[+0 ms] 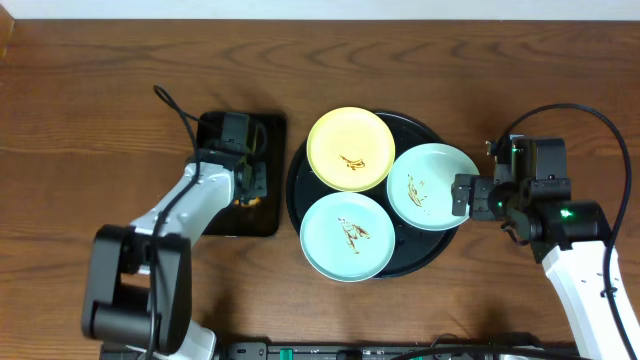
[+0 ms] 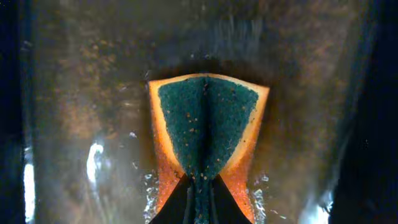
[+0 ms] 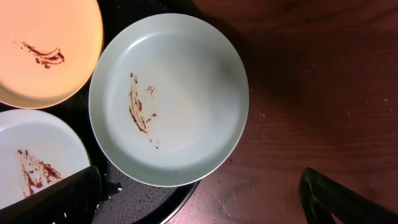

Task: Clean dirty plates on tray and stack at the side
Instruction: 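Grasp the green-orange sponge with the left gripper, then grip the rim of the right blue plate with the right gripper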

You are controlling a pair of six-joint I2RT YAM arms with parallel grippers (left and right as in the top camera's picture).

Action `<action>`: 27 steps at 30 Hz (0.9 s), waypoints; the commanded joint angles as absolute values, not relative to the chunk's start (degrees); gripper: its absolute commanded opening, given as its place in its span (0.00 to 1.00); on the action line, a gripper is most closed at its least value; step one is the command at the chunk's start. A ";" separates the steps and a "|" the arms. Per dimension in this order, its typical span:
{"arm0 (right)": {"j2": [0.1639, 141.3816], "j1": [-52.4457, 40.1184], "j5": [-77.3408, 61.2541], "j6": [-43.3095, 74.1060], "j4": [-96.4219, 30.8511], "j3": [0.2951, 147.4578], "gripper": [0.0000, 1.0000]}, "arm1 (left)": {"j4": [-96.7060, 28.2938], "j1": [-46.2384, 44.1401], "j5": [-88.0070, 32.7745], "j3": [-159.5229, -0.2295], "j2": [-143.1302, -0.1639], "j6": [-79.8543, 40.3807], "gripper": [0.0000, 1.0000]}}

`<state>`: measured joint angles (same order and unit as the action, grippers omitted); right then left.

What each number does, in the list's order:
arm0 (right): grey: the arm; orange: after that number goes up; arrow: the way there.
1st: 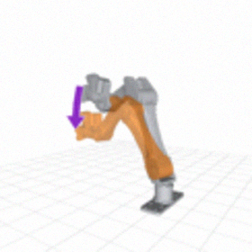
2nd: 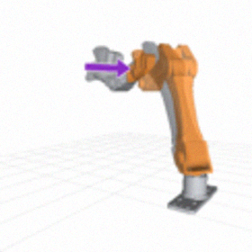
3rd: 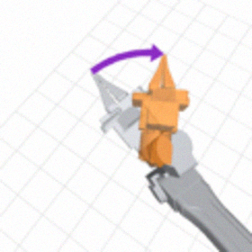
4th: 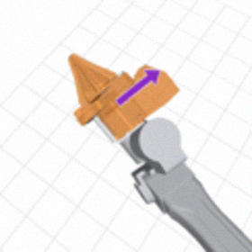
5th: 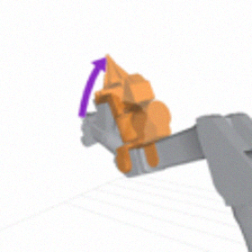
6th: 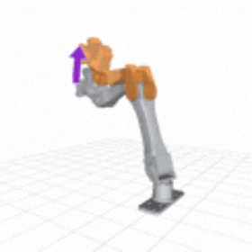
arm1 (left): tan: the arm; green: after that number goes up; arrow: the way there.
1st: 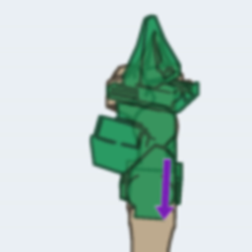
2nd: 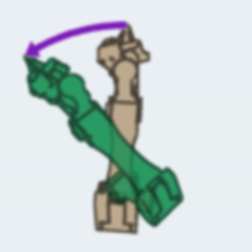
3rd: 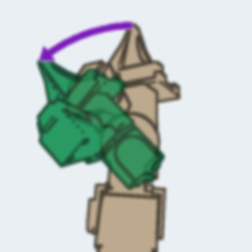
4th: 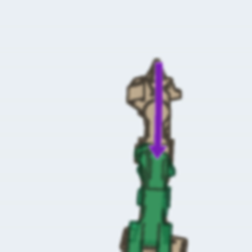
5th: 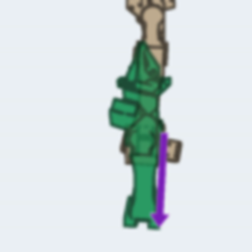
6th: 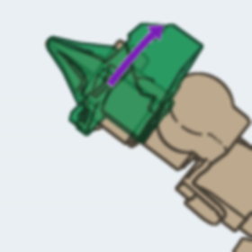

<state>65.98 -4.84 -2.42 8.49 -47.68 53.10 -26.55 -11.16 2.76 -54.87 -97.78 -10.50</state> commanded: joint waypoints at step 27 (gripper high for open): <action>82.61 6.79 -15.49 5.06 -43.05 54.22 0.54 | -33.58 -11.18 0.60 -56.23 -88.51 -11.29 0.08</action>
